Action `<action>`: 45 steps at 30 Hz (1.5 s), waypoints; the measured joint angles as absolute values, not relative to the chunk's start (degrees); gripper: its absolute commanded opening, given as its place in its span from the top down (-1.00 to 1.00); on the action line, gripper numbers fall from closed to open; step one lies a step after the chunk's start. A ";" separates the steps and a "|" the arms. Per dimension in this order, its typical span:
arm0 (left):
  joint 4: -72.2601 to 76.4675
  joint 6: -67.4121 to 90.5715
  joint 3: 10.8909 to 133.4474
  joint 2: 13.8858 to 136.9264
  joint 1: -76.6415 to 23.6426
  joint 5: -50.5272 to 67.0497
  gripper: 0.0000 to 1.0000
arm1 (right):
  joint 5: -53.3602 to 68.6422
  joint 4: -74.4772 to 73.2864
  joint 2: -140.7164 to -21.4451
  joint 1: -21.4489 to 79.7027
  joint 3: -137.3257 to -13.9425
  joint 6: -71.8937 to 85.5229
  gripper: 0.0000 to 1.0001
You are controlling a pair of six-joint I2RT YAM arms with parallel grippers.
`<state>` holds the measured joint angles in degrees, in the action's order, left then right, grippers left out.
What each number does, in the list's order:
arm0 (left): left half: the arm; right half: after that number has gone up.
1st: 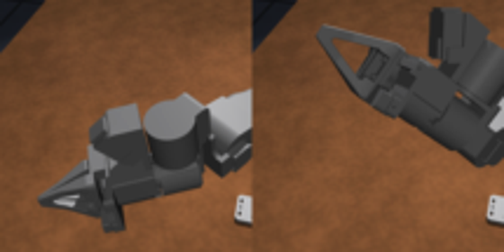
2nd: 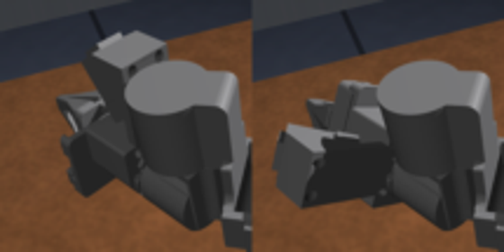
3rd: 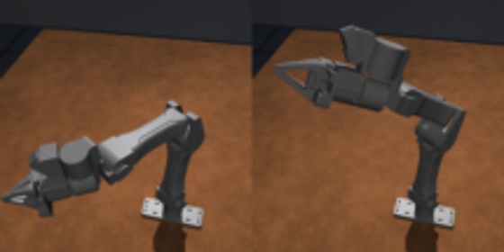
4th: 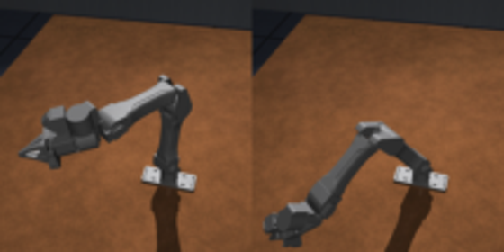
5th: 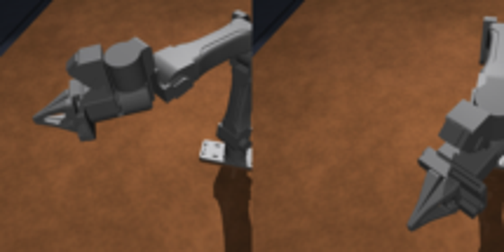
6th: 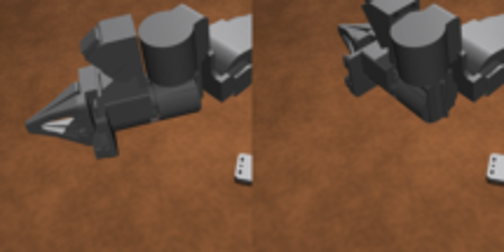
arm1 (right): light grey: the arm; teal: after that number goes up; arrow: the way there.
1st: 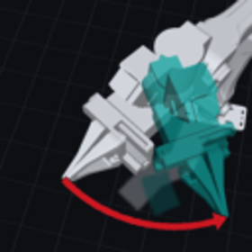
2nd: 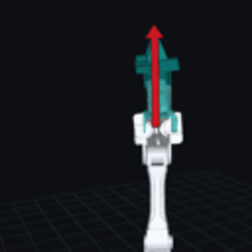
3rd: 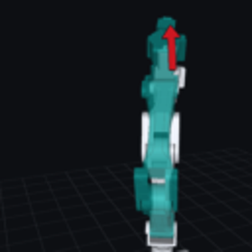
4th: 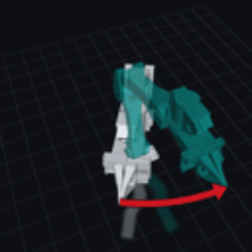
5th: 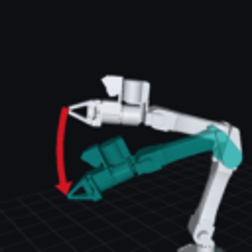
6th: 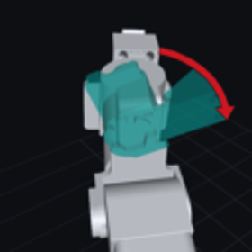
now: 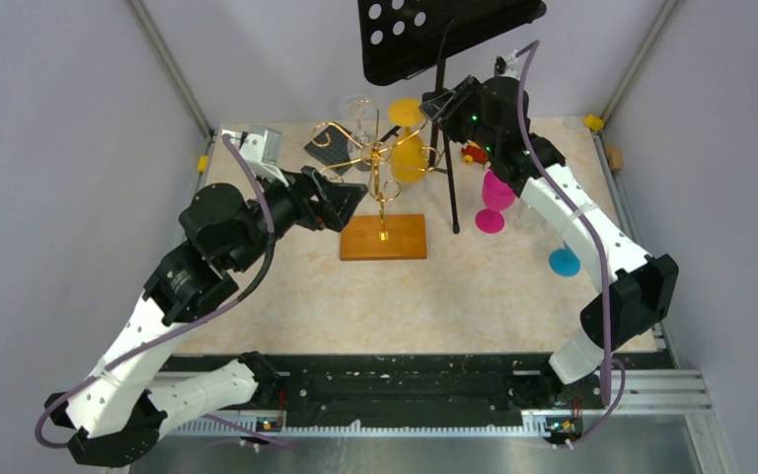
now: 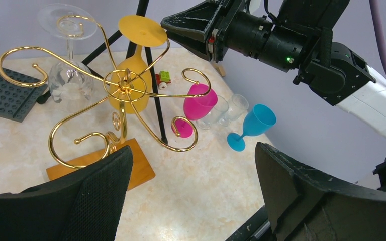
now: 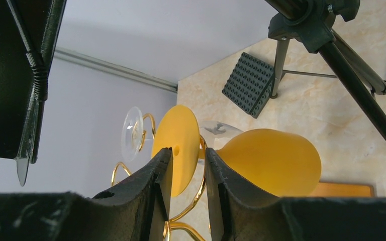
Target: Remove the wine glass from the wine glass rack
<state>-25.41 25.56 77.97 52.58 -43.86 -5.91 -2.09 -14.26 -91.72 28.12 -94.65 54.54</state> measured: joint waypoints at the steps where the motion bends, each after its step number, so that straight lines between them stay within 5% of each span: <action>1: -25.45 25.56 77.91 52.34 -43.86 -6.02 -0.89 | -2.09 -14.26 -91.72 28.14 -94.65 54.61 0.38; 13: -25.87 25.56 77.47 51.77 -43.83 -6.96 -0.88 | 0.10 -12.38 -92.01 28.38 -94.65 56.95 0.58; 35: -27.09 25.58 77.08 50.24 -43.83 -7.60 -0.88 | 5.08 -8.47 -95.22 28.38 -94.56 62.74 0.53; 40: -27.11 25.58 77.01 50.24 -43.83 -7.60 -0.88 | 5.19 -8.62 -95.24 28.38 -94.56 62.65 0.97; 45: -27.11 25.58 76.93 50.22 -43.83 -7.66 -0.88 | 4.34 -8.58 -95.31 28.38 -94.45 62.83 1.00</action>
